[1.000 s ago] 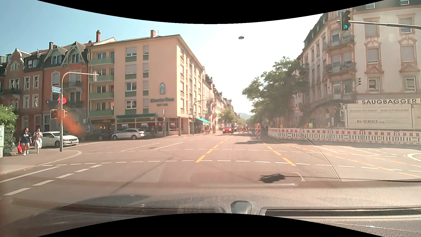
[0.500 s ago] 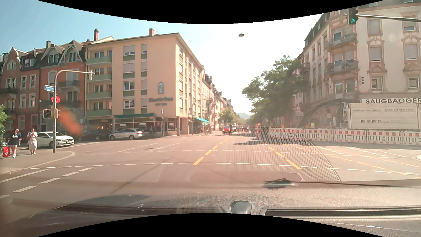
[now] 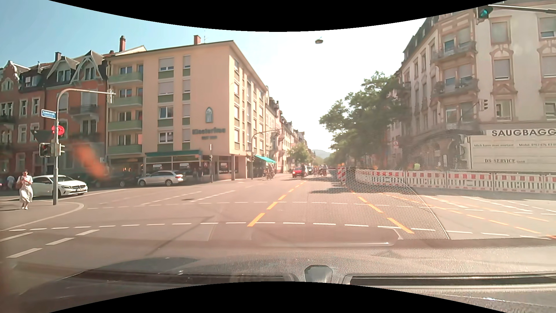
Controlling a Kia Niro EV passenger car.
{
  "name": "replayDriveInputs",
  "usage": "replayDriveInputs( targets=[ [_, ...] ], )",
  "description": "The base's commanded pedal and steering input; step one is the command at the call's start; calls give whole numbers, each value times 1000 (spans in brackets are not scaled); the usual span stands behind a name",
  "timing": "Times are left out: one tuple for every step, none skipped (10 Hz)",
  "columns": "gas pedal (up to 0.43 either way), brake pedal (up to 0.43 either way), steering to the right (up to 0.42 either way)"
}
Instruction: Follow the waypoints while adhering to traffic rules and regulations
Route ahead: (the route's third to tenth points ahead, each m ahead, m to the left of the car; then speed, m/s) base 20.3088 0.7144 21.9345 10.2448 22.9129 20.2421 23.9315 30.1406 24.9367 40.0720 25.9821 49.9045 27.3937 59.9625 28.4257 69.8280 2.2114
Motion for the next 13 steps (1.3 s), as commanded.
replayDriveInputs(
  targets=[
    [248,0,47],
    [228,0,53],
    [157,0,53],
    [110,0,53],
    [47,0,51],
    [28,0,50],
    [8,0,47],
    [0,0,43],
    [0,0,43],
    [0,0,42],
    [0,0,37],
    [0,0,31],
    [0,0,26]
  ],
)
